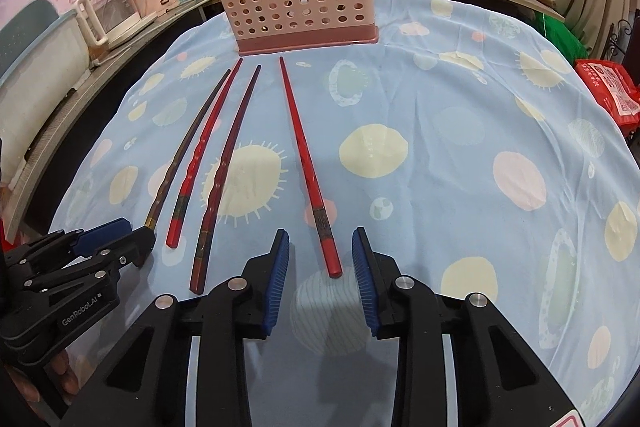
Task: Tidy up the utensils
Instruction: 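Grasp a brown chopstick with the left tool while the right tool grasps a red chopstick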
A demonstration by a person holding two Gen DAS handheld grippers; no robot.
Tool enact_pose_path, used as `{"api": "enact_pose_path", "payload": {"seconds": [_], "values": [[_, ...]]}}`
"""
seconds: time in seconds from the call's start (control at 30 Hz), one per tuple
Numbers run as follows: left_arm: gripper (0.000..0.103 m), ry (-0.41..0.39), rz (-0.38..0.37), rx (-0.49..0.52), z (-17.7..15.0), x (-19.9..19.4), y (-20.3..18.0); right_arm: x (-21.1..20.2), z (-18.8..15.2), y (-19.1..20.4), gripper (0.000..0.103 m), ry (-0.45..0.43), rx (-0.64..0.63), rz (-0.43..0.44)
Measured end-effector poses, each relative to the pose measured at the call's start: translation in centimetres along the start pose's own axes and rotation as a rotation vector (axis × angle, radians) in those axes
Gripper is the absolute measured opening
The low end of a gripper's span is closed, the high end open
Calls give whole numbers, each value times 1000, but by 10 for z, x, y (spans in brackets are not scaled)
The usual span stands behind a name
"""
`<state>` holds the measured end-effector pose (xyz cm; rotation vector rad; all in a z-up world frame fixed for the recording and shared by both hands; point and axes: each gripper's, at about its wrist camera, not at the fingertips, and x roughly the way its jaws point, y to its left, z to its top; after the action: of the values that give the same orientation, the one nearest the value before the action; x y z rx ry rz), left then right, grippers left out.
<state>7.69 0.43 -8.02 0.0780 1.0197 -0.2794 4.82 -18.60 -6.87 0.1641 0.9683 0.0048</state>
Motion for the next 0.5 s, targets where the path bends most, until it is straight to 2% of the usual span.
{"api": "enact_pose_path", "payload": {"seconds": [0.27, 0.43, 0.5], "values": [[9, 0, -6, 19, 1, 1, -3, 8, 3, 3, 20, 1, -27, -15], [8, 1, -17, 21, 0, 0, -5, 7, 2, 2, 9, 6, -26, -9], [8, 2, -22, 20, 0, 0, -5, 6, 1, 1, 9, 8, -20, 0]]}}
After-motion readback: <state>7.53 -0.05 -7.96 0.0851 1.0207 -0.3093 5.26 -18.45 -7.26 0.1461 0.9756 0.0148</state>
